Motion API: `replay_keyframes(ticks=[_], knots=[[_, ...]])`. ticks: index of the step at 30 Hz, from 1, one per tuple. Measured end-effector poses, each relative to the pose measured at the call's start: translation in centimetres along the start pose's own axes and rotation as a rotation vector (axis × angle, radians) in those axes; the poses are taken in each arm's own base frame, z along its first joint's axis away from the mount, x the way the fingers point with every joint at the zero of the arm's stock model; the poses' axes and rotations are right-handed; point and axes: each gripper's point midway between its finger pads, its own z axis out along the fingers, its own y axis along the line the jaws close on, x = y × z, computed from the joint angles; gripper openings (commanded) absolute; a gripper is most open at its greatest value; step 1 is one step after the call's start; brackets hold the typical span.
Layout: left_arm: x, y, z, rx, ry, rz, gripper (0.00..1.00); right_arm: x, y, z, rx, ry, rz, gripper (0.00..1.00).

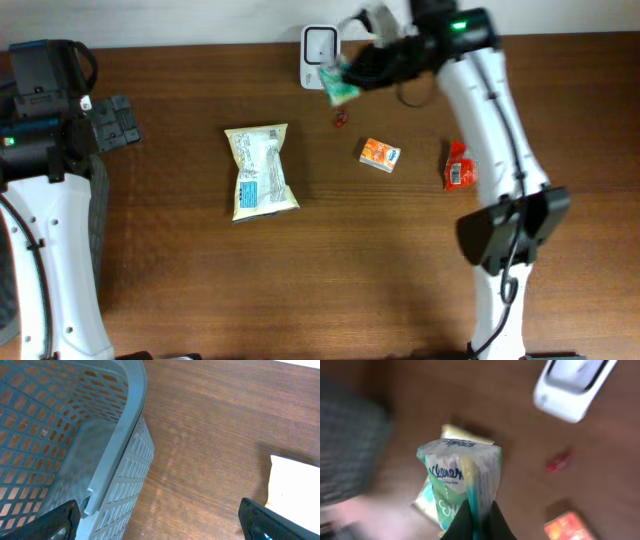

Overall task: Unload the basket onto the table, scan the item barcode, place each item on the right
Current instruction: 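Lift the green tissue pack to the white scanner and hold it there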

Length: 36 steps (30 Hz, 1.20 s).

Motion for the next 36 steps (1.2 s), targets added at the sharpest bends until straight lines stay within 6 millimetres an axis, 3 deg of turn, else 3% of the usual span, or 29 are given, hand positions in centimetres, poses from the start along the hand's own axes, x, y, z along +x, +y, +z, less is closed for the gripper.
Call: replay_keyframes(ticks=[6, 9, 16, 20, 29, 36], knots=[[0.0, 0.0, 0.0, 0.0, 0.001, 0.0, 0.99, -9.5, 0.2, 0.7, 0.535, -0.392, -0.282, 0.04], [0.0, 0.0, 0.0, 0.001, -0.002, -0.001, 0.99, -11.7, -0.8, 2.1, 0.653, -0.464, -0.393, 0.04], [0.0, 0.0, 0.0, 0.0, 0.001, 0.0, 0.99, -9.3, -6.0, 11.9, 0.8, -0.327, -0.616, 0.04], [0.0, 0.0, 0.0, 0.0, 0.0, 0.0, 0.99, -8.3, -7.1, 14.4, 0.813, -0.292, -0.662, 0.04], [0.0, 0.0, 0.0, 0.0, 0.001, 0.0, 0.99, -7.8, -7.4, 14.7, 0.818, -0.259, -0.683, 0.04], [0.0, 0.0, 0.0, 0.0, 0.001, 0.0, 0.99, -6.7, -9.5, 14.3, 0.852, -0.193, -0.668, 0.04]])
